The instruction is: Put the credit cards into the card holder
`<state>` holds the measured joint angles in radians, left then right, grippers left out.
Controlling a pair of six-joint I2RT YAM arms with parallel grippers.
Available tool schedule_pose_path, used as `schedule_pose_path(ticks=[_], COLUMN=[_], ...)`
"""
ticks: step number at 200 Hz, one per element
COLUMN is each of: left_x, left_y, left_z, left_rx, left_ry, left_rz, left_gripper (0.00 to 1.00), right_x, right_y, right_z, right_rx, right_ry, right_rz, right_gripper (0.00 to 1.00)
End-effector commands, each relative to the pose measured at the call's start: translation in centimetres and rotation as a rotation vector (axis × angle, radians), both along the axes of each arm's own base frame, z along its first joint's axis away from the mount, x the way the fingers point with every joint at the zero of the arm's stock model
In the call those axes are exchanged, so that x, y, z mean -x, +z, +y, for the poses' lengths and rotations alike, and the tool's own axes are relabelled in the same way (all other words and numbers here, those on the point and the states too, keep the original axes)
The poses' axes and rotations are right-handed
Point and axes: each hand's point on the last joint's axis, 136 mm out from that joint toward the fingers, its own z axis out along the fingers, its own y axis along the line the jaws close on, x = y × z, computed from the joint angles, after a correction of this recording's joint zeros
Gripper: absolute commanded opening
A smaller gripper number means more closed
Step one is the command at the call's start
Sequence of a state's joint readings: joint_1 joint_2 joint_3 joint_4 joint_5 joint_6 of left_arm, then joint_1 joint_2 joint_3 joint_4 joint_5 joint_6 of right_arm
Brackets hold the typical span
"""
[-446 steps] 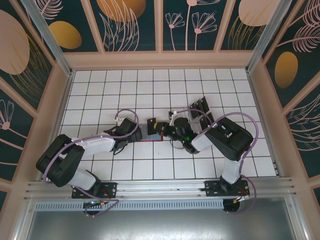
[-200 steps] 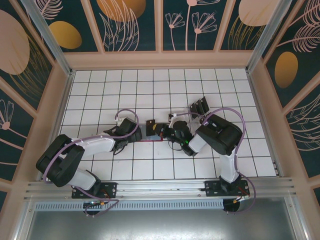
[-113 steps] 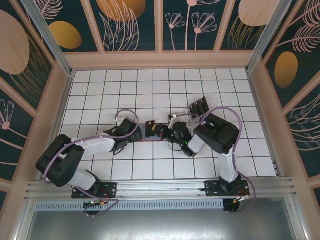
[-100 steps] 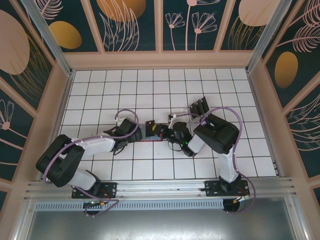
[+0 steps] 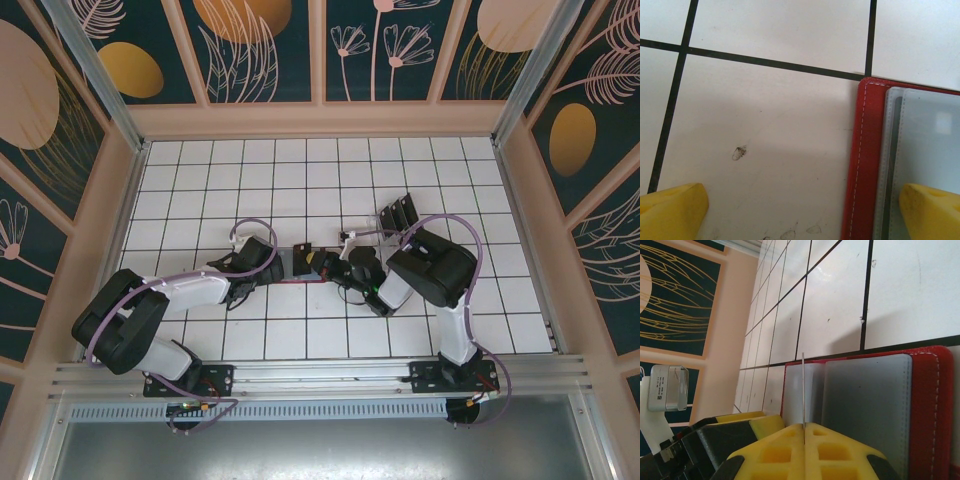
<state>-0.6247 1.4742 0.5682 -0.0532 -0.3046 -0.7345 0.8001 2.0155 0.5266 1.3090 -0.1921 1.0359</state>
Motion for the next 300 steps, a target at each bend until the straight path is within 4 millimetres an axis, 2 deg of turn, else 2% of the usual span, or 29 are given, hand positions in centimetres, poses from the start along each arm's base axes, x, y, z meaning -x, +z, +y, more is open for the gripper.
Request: schedule_pose_path(ticks=[1,174,228,300], left_x=[3.2,3.3,3.3,3.3], left_y=[-3.3,-3.5,-3.7,-3.2], left_z=[2.3,2.3,2.3,2.5], left_rx=[-0.091,-0.088,-0.09,-0.091], left_ry=[0.005,0.003,0.005,0.008], left_rz=[0.14,0.144,0.149,0.136], left_gripper=[0.99,0.98,0.99,0.99], right_x=[0.1,-0.1,0.0,0.0], right_y=[-0.5,-0.9,-0.6,1.2], right_z=[-0.3,1.1,0.6,-0.7], right_rx=[-0.016,-0.064,-0.078,-0.098], right_ry=[-0.012,0.025,0.013,-0.012], right_rz=[0.007,0.044,0.045,0.012], right_gripper=[0.0,0.0,0.0,0.0])
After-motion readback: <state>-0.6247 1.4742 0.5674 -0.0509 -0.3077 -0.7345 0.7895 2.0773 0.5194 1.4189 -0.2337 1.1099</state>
